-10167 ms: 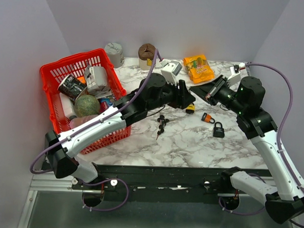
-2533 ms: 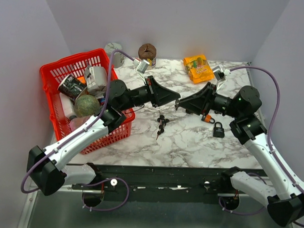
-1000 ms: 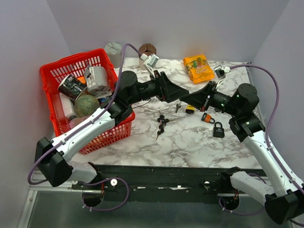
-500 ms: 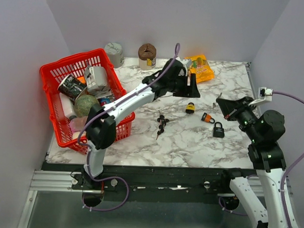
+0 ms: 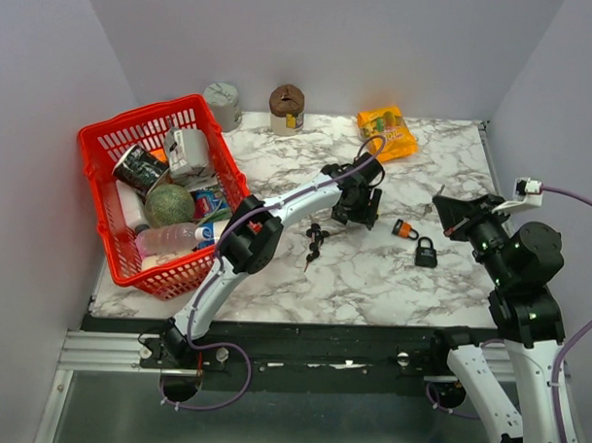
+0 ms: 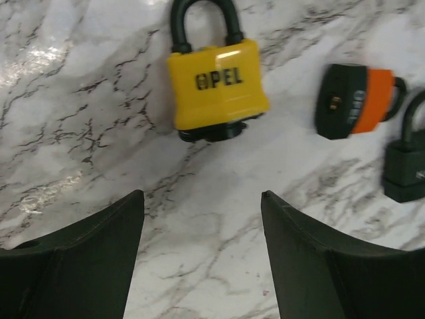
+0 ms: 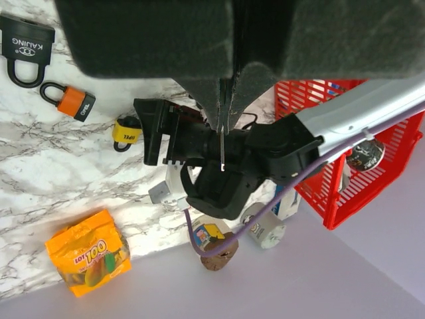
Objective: Unlock with the key
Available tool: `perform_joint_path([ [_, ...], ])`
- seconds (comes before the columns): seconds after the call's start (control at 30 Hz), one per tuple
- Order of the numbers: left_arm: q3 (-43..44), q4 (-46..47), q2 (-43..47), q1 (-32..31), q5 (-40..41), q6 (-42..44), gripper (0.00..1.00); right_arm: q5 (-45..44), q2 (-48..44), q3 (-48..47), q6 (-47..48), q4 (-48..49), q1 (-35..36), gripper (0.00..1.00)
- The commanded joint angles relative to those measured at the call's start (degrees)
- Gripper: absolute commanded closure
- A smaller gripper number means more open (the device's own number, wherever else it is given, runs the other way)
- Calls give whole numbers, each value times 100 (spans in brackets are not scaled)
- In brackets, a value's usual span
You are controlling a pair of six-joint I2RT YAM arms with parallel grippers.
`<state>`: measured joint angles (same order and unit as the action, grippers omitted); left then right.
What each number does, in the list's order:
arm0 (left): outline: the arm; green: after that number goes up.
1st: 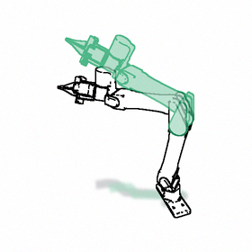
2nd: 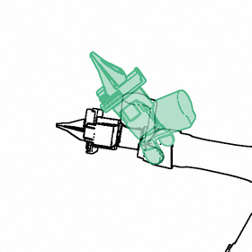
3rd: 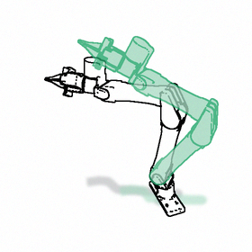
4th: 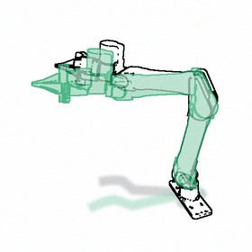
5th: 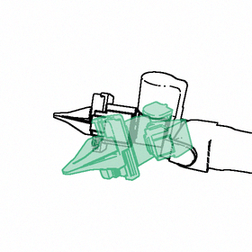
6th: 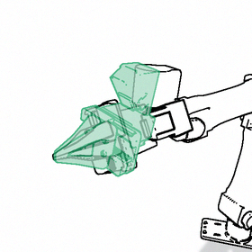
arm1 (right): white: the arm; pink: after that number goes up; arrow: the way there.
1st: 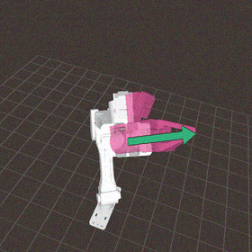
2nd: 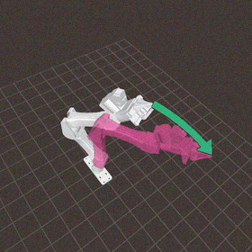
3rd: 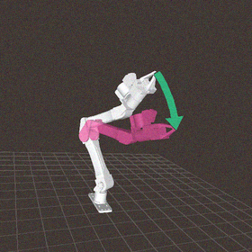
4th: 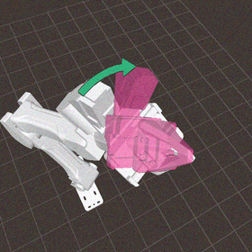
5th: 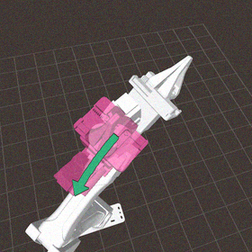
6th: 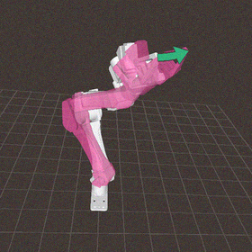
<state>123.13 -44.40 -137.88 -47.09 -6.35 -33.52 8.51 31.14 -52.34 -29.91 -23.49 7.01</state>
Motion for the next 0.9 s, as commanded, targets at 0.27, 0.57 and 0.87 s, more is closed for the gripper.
perform_joint_path([
  [0.27, 220, 361, -353, 16, 503, 47, 20, 475, 121, 109, -23, 239, -33, 99],
  [0.57, 571, 635, -722, -19, 441, -471, 16, 493, 86, 189, 12, 274, -32, 99],
  [0.87, 1143, 46, -1223, -46, 1276, -357, 18, 502, 77, 180, 29, 274, -33, 99],
])
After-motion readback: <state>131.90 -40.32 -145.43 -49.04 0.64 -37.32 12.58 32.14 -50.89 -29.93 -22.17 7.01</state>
